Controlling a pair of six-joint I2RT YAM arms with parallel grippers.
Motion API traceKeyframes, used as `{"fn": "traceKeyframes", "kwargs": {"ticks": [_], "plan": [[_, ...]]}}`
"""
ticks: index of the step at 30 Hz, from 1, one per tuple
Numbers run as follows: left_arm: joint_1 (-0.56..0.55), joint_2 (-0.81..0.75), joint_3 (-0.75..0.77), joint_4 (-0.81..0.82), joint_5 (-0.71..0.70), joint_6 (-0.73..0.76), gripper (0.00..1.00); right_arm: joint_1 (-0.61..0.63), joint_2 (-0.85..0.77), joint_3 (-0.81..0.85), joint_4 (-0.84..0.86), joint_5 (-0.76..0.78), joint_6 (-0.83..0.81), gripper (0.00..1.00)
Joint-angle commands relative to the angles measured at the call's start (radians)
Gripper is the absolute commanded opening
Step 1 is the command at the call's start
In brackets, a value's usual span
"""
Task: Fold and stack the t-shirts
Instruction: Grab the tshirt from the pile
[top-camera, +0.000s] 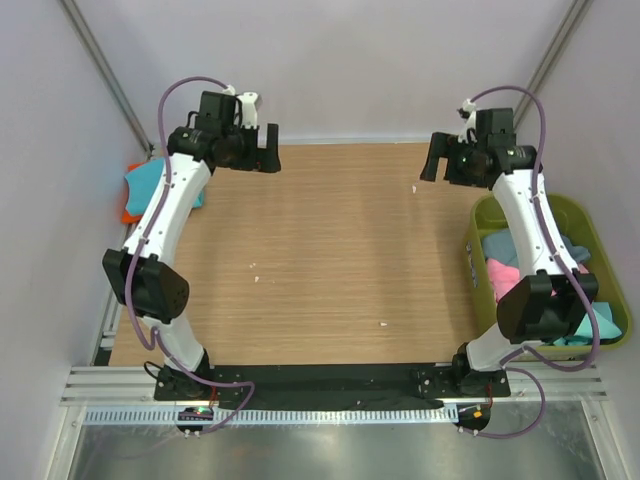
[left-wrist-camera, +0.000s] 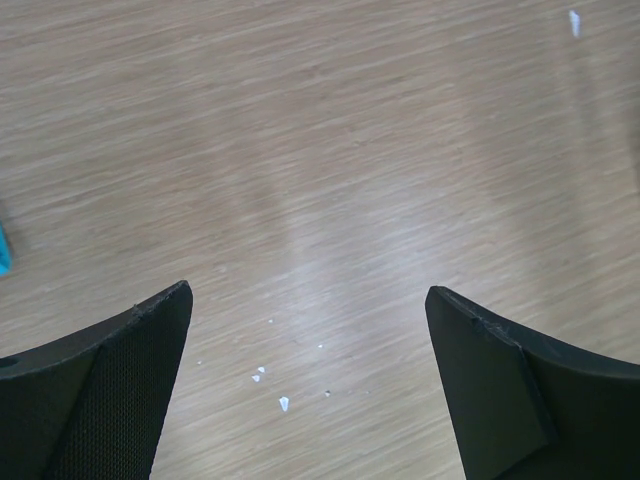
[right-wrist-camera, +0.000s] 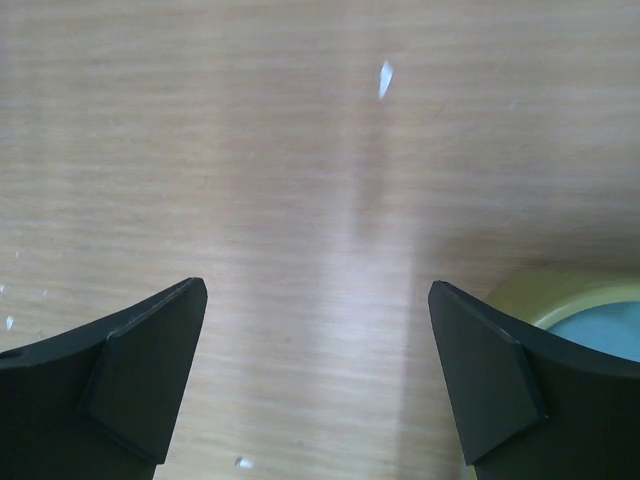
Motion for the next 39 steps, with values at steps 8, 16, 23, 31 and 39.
{"fn": "traceKeyframes", "kwargs": {"ticks": [8, 16, 23, 31, 39], "plan": [[-0.002, -0.106, -0.126, 0.081, 0.176, -0.022, 1.0, -0.062, -0.078, 0.299, -0.02, 0.363, -0.177, 1.0], [-0.004, -0.192, -0.3, 0.064, 0.086, 0.102, 0.92, -0.177, -0.198, -0.003, -0.075, 0.383, -0.203, 0.97], [-0.002, -0.191, -0.339, 0.067, 0.098, 0.119, 0.93, -0.327, -0.229, -0.192, -0.161, 0.362, -0.136, 0.97], [-0.002, -0.138, -0.308, 0.044, 0.126, 0.098, 0.93, -0.461, -0.123, -0.269, -0.075, 0.369, -0.192, 0.95], [-0.002, -0.073, -0.25, 0.01, 0.123, 0.098, 0.93, -0.519, -0.052, -0.306, 0.011, 0.322, -0.185, 0.93]]}}
